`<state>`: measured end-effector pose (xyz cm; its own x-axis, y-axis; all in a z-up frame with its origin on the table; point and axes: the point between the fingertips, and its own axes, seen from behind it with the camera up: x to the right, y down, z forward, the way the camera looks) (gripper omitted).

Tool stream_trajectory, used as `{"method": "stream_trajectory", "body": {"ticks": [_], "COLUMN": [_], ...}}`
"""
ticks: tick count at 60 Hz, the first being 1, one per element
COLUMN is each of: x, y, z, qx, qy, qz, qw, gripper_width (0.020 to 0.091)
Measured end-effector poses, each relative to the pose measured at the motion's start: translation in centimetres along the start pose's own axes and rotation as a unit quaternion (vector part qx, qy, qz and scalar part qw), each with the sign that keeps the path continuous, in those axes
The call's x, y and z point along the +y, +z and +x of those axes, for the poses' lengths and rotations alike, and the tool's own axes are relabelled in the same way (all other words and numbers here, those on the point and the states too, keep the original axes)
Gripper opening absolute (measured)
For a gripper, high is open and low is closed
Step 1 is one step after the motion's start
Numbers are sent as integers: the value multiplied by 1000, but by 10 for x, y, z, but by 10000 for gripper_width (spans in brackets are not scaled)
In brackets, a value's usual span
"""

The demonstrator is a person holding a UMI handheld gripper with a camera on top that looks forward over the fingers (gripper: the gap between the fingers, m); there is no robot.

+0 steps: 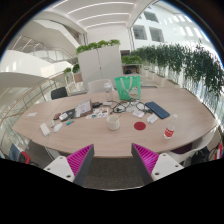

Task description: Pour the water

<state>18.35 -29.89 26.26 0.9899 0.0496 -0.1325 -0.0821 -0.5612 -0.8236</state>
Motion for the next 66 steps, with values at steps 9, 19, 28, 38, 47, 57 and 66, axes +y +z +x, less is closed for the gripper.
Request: {"method": "stream_trajectory", "body": {"ticks": [9,19,28,38,47,57,66], "x": [2,6,11,4,2,0,-5], "y": [-4,2,30,80,148,226,277], "z": [-14,12,78,189,277,339,360], "qx": [16,31,64,112,135,141,119], "qy": [2,3,-5,-30,-19,-19,-45], "qz": [5,11,40,104,134,131,145], "qw": [1000,999,997,988,982,981,981], "gripper_width": [831,822,820,826,824,825,819]}}
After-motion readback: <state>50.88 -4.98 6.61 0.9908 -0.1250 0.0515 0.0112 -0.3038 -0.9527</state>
